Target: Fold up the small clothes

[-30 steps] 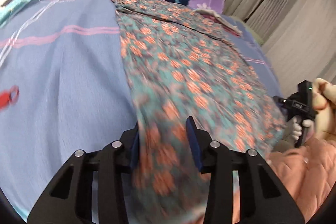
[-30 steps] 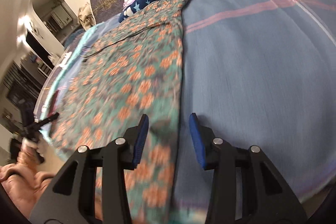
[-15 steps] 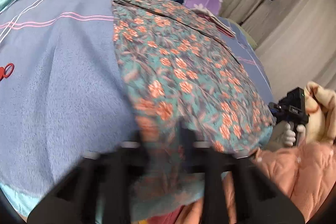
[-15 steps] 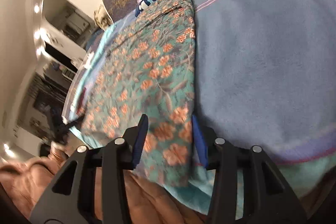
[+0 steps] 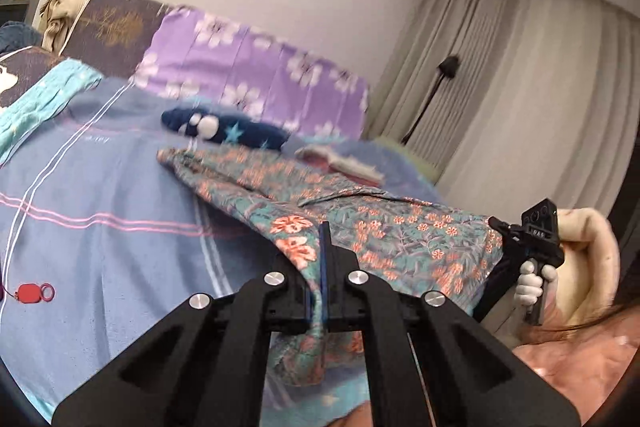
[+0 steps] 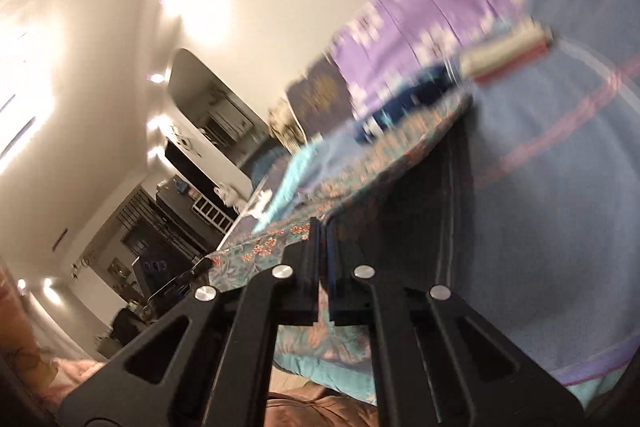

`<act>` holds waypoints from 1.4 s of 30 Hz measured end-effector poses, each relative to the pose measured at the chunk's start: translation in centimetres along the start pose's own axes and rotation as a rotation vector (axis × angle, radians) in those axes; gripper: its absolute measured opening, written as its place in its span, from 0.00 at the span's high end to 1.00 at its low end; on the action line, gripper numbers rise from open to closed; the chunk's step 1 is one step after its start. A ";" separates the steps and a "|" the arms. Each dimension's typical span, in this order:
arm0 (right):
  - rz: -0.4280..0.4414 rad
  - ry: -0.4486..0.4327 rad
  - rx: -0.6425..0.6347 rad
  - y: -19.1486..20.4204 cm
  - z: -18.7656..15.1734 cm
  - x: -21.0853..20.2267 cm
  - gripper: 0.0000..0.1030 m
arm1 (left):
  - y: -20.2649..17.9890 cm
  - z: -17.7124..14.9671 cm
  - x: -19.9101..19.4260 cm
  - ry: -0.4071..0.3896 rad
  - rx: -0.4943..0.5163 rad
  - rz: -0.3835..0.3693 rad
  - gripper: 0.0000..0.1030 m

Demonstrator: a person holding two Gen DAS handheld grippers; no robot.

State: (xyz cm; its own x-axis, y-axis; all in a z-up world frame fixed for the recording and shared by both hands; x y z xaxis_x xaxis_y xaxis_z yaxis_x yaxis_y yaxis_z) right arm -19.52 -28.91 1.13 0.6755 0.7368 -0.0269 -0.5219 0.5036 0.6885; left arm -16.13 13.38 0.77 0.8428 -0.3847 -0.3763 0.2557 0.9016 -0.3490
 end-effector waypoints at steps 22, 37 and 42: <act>-0.219 -0.053 0.003 -10.8 10.0 9.6 0.98 | 4.1 9.3 12.5 -0.002 -0.075 0.096 0.97; -0.424 0.161 0.252 -30.5 8.8 21.1 0.96 | 15.7 4.0 31.1 0.348 -0.240 0.278 0.97; -0.404 0.202 0.227 -29.4 8.1 20.1 0.79 | 15.3 3.9 29.0 0.332 -0.246 0.248 0.84</act>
State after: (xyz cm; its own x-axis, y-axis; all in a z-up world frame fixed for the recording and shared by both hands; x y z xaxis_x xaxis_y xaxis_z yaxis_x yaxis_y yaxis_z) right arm 13.63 -32.58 -13.83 0.6743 0.5873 -0.4477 -0.0979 0.6720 0.7341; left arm 14.04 16.76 -12.13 0.6569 -0.2428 -0.7138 -0.0873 0.9159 -0.3919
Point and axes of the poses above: each gripper's, at about its wrist camera, not at the fingertips, and x roughly the way its jaws point, y to its left, z to its top, the point moved 5 cm from there along x, roughly the way its jaws point, and after that the axes turned 13 degrees about z, right-handed, at the moved point
